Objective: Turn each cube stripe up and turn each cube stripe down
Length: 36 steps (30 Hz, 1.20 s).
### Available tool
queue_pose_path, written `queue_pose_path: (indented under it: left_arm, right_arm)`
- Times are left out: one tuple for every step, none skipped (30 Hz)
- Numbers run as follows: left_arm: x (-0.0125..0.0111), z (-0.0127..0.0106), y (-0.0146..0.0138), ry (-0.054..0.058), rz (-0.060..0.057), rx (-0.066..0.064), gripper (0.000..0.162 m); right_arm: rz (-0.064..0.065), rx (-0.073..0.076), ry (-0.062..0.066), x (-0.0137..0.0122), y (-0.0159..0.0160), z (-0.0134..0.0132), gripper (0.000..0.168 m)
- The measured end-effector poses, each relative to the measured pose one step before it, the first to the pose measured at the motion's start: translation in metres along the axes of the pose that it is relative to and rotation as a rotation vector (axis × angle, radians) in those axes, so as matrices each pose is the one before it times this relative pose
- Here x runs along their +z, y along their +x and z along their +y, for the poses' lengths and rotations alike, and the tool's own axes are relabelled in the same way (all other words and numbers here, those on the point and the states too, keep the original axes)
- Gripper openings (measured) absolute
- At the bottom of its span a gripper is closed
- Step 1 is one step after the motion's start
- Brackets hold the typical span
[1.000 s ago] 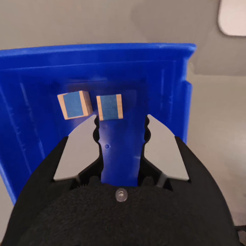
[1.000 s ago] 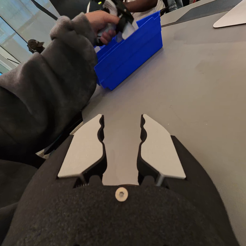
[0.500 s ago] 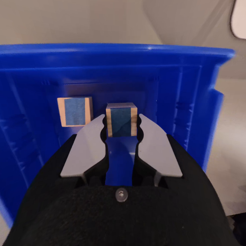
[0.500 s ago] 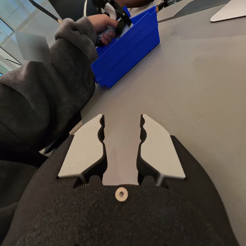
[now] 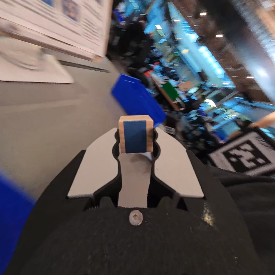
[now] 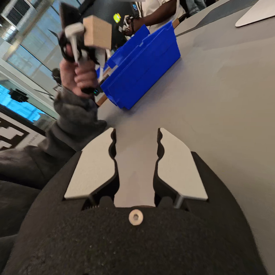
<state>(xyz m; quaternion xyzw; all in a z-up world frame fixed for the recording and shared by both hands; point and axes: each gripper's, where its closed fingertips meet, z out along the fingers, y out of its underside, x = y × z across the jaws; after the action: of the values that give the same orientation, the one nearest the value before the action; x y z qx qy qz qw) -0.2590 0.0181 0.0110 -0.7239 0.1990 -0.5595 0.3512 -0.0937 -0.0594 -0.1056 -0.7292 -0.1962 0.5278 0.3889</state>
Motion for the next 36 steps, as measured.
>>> queue_pose_path:
  left_arm:
    - [0.01223, 0.01246, 0.01284, -0.0004, 0.0748, -0.0064, 0.041]
    - [0.01219, 0.01125, 0.00647, 0.002, 0.0469, -0.0088, 0.041]
    - [0.01109, 0.00949, 0.00424, 0.0059, 0.0409, -0.0077, 0.041]
    - [0.00962, 0.00765, 0.00274, 0.0085, 0.0392, -0.0094, 0.041]
    - [0.00849, 0.00698, -0.00096, 0.0066, 0.0199, -0.0181, 0.041]
    - [0.00787, 0.00776, -0.00209, -0.0115, 0.0113, -0.018, 0.041]
    - [0.00714, 0.00793, -0.00158, -0.0256, 0.0108, -0.0065, 0.041]
    - [0.00585, 0.00547, -0.00151, -0.0139, 0.0041, 0.005, 0.041]
    - [0.00457, 0.00258, -0.00091, 0.004, 0.0013, 0.0058, 0.041]
    - [0.00412, 0.0026, 0.00127, 0.0001, 0.0148, -0.0028, 0.041]
    - [0.00344, 0.00296, 0.00236, -0.0067, 0.0194, -0.0079, 0.041]
    - [0.00289, 0.00348, 0.00159, -0.0102, 0.0097, -0.0012, 0.041]
    - [0.00219, 0.00359, -0.00019, -0.0105, -0.0055, 0.0054, 0.041]
    - [0.00135, 0.00223, -0.00053, 0.0017, -0.0087, 0.0115, 0.041]
    - [0.00144, 0.00356, 0.00148, -0.0083, 0.0102, 0.0024, 0.041]
    - [0.00187, 0.00413, 0.00127, -0.0138, 0.0123, -0.0066, 0.041]
    - [0.00163, 0.00325, 0.00022, -0.0065, 0.0045, -0.0048, 0.041]
    - [0.00079, 0.00191, -0.00084, -0.0005, -0.0019, -0.0025, 0.041]
    - [0.0007, 0.00293, -0.00055, -0.0116, 0.0042, -0.0013, 0.041]
    - [0.0007, 0.00285, -0.00056, -0.0133, 0.0033, -0.0028, 0.041]
    - [0.00056, 0.00231, -0.0004, -0.0114, 0.0007, -0.0038, 0.041]
    - [0.00006, 0.00178, -0.00002, -0.0103, -0.0055, -0.0041, 0.041]
    - [-0.00123, 0.00054, 0.00052, -0.0049, -0.0154, 0.0036, 0.042]
    - [-0.0035, -0.00151, 0.00098, 0.0079, -0.0231, 0.0118, 0.051]
    - [-0.00529, -0.00109, -0.0006, 0.0053, -0.041, 0.0114, 0.063]
    - [-0.00652, 0.00017, -0.00198, 0.0024, -0.0524, 0.0139, 0.069]
    - [-0.00698, 0.00117, -0.00368, 0.0036, -0.064, 0.0175, 0.072]
    - [-0.0066, 0.00318, -0.00643, 0.0016, -0.0787, 0.0215, 0.073]
    - [-0.0059, 0.00502, -0.00785, 0.0042, -0.0843, 0.0324, 0.074]
    - [-0.00503, 0.00642, -0.00991, 0.0103, -0.0956, 0.0446, 0.074]
    - [-0.00423, 0.0071, -0.01217, 0.0179, -0.1088, 0.0516, 0.072]
    - [-0.00268, 0.00887, -0.01205, 0.008, -0.1042, 0.0448, 0.069]
    - [-0.00058, 0.00932, -0.00684, -0.004, -0.0656, 0.0292, 0.068]
    - [0.00139, 0.00877, -0.00046, -0.0202, -0.0175, 0.0122, 0.067]
    - [0.00234, 0.00585, 0.00341, -0.0251, 0.0152, -0.0024, 0.067]
    - [0.00236, 0.00251, 0.00516, -0.0222, 0.0323, -0.0046, 0.067]
  right_arm:
    - [-0.0385, 0.0338, 0.0166, 0.00166, -0.00468, -0.00547, 0.054]
    - [-0.0439, 0.0337, 0.0232, 0.0022, -0.00632, -0.00665, 0.055]
    - [-0.043, 0.0298, 0.0221, 0.00318, -0.00692, -0.00618, 0.057]
    - [-0.033, 0.0275, 0.0127, 0.00435, -0.00598, -0.00416, 0.06]
    - [-0.0265, 0.0245, -0.0006, 0.00556, -0.00531, -0.00142, 0.063]
    - [-0.0305, 0.0178, -0.0052, 0.0064, -0.006, 0.00024, 0.065]
    - [-0.0265, 0.0079, -0.0027, 0.00677, -0.00556, 0.0009, 0.065]
    - [-0.0105, -0.0024, 0.0035, 0.00672, -0.00324, 0.00095, 0.065]
    - [0.0037, -0.0092, -0.0006, 0.00673, -0.00083, 0.00245, 0.065]
    - [0.0051, -0.0127, -0.0102, 0.00607, -0.00017, 0.00365, 0.066]
    - [0.0041, -0.0105, -0.0054, 0.00476, 0.00008, 0.0024, 0.065]
    - [0.0021, -0.0023, 0.0112, 0.00315, 0.00059, -0.00038, 0.065]
    - [-0.0089, 0.0069, 0.026, 0.002, -0.00046, -0.00275, 0.065]
    - [-0.0187, 0.0175, 0.0257, 0.00122, -0.00104, -0.00304, 0.063]
    - [-0.0161, 0.0206, 0.0205, 0.00066, -0.00028, -0.00242, 0.061]
    - [-0.0133, 0.0127, 0.0142, 0.00012, 0.00002, -0.00127, 0.057]
    - [-0.0151, 0.0031, -0.0057, -0.00058, -0.00043, 0.00145, 0.045]
    - [0.0002, -0.0086, 0.0017, -0.00163, 0.00083, 0.00033, 0.045]
    - [0.0039, -0.015, 0.0137, -0.00238, 0.00073, -0.00066, 0.045]
    - [0.0044, -0.0061, -0.0147, -0.00149, 0.00079, 0.00281, 0.045]
    - [0.0042, -0.0037, -0.0118, -0.00116, 0.0005, 0.00212, 0.045]
    - [0.0022, -0.0029, 0.0061, -0.0013, -0.00001, -0.00004, 0.045]
    - [0.0014, -0.0007, -0.0088, -0.00068, 0.00009, 0.00127, 0.045]
    - [0.0037, -0.0023, -0.0107, -0.00078, 0.00042, 0.00102, 0.045]
    - [0.0041, -0.0053, -0.0046, -0.00137, 0.00026, -0.00027, 0.045]
    - [0.0021, -0.0095, 0.0072, -0.00233, -0.00021, -0.00223, 0.045]
    - [-0.0002, -0.0083, 0.0066, -0.0026, -0.00077, -0.00247, 0.045]
    - [0.0027, -0.0074, 0.0044, -0.00296, -0.00043, -0.00256, 0.045]
    - [0.0111, -0.0124, 0.0059, -0.00348, 0.00039, -0.00299, 0.045]
    - [0.0159, -0.018, 0.0051, -0.00372, 0.00078, -0.00299, 0.045]
    - [0.0183, -0.0198, 0.0044, -0.00381, 0.00112, -0.00304, 0.045]
    - [0.0192, -0.0209, 0.0049, -0.00394, 0.00117, -0.00323, 0.045]
    - [0.0221, -0.0233, 0.0054, -0.00404, 0.00153, -0.00365, 0.045]
    - [0.0224, -0.0262, 0.0041, -0.00415, 0.00123, -0.00443, 0.045]
    - [0.0268, -0.0261, 0.0003, -0.00469, 0.00131, -0.0056, 0.045]
    - [0.0329, -0.0342, -0.0036, -0.00633, 0.00093, -0.00824, 0.045]
